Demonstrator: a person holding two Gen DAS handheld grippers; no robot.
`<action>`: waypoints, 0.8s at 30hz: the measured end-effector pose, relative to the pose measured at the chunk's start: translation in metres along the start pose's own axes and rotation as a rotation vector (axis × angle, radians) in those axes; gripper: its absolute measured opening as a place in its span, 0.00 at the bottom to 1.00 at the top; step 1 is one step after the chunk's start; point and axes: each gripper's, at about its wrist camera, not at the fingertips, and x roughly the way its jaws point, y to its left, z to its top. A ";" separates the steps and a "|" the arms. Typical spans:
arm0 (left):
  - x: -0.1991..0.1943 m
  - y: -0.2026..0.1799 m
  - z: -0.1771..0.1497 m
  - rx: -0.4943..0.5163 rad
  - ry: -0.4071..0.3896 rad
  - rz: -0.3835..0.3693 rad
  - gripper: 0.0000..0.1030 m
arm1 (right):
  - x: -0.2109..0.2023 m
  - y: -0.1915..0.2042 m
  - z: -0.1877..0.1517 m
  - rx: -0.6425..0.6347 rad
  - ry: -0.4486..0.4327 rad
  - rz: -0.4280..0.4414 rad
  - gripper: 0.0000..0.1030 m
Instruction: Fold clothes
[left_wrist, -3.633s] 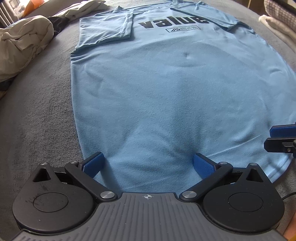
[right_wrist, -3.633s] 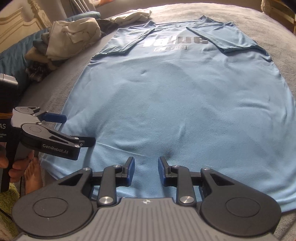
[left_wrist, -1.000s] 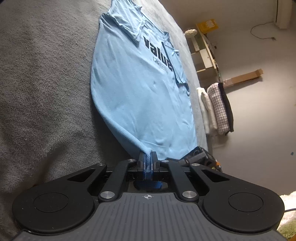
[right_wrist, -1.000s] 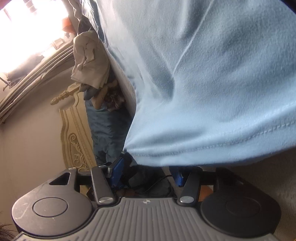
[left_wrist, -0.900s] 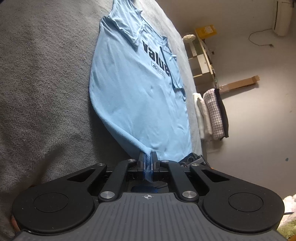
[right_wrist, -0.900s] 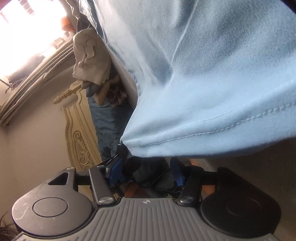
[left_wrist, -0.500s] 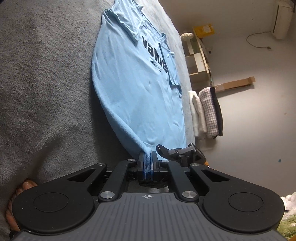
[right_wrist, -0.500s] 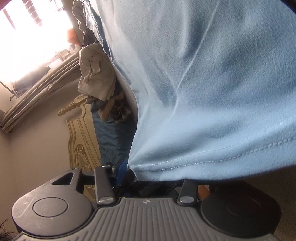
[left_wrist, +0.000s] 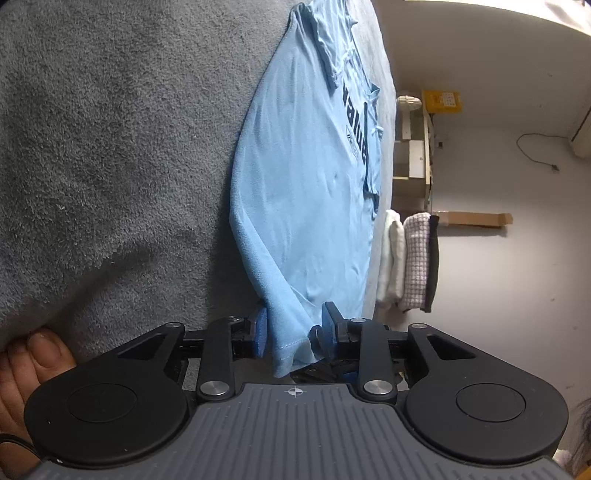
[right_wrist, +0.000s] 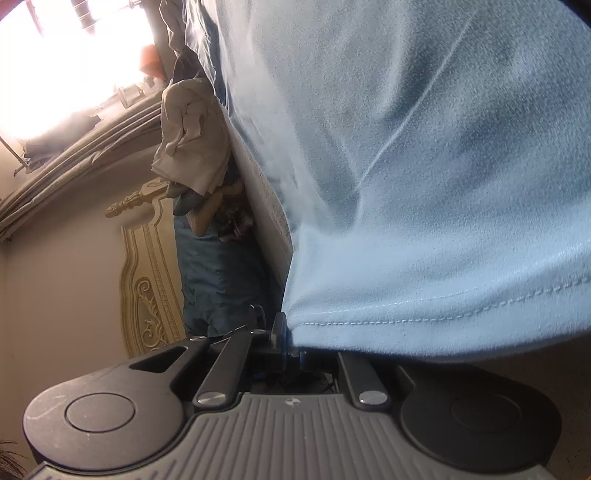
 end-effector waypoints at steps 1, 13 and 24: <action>0.003 0.002 0.001 -0.010 0.006 0.001 0.30 | 0.000 0.000 0.000 -0.002 0.004 -0.001 0.05; 0.019 0.008 -0.002 -0.026 0.029 0.006 0.30 | -0.005 0.008 -0.003 -0.087 0.036 -0.055 0.07; 0.026 -0.014 -0.002 0.132 0.091 0.183 0.19 | -0.061 0.084 -0.035 -0.587 0.021 -0.236 0.34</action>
